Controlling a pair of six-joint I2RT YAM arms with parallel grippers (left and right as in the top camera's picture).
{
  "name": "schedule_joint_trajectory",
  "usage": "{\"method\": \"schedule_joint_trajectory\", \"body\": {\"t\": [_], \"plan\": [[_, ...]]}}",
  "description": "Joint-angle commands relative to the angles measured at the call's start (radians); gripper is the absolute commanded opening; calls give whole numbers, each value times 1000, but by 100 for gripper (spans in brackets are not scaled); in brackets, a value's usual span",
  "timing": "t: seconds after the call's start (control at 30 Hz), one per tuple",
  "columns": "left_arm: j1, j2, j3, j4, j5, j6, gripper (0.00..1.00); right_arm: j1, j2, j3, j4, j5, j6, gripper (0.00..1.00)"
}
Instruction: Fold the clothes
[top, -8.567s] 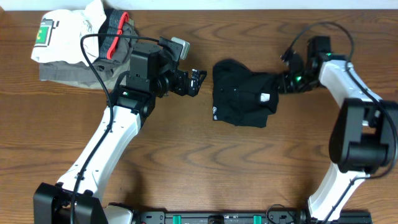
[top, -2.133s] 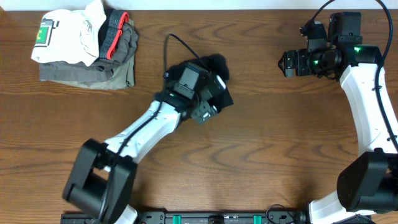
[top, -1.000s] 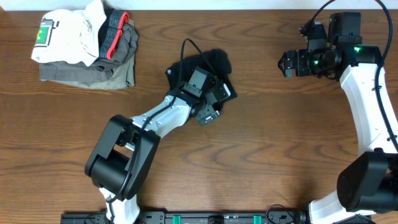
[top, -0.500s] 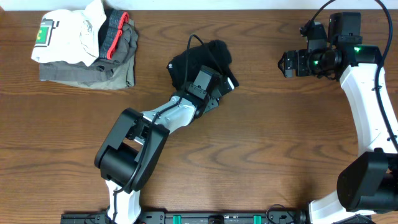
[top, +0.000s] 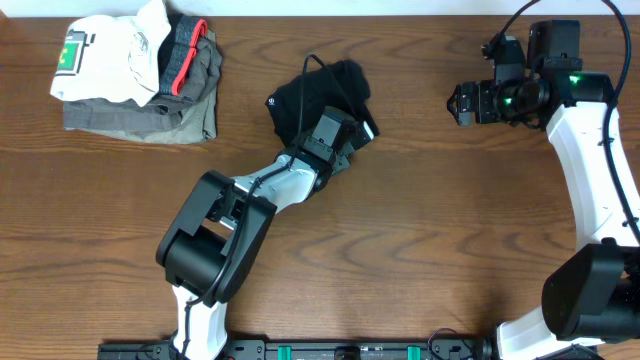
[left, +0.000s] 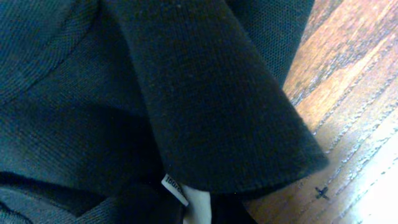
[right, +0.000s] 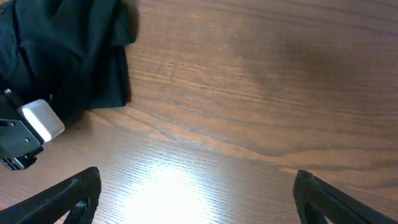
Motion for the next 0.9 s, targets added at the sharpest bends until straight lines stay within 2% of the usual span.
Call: {"method": "schedule_joint_trajectory", "body": {"t": [0.0, 0.33, 0.67, 0.87], "plan": [[11, -64, -34, -20, -32, -67, 6, -8, 9, -7, -4, 2, 11, 96], [34, -309, -31, -21, -31, -74, 6, -8, 9, -7, -3, 1, 11, 96], [41, -318, -11, -20, -48, -74, 6, -8, 9, -11, -3, 2, 11, 96], [81, -319, 122, -113, -110, -73, 6, -8, 9, -27, 13, 1, 11, 96]]}}
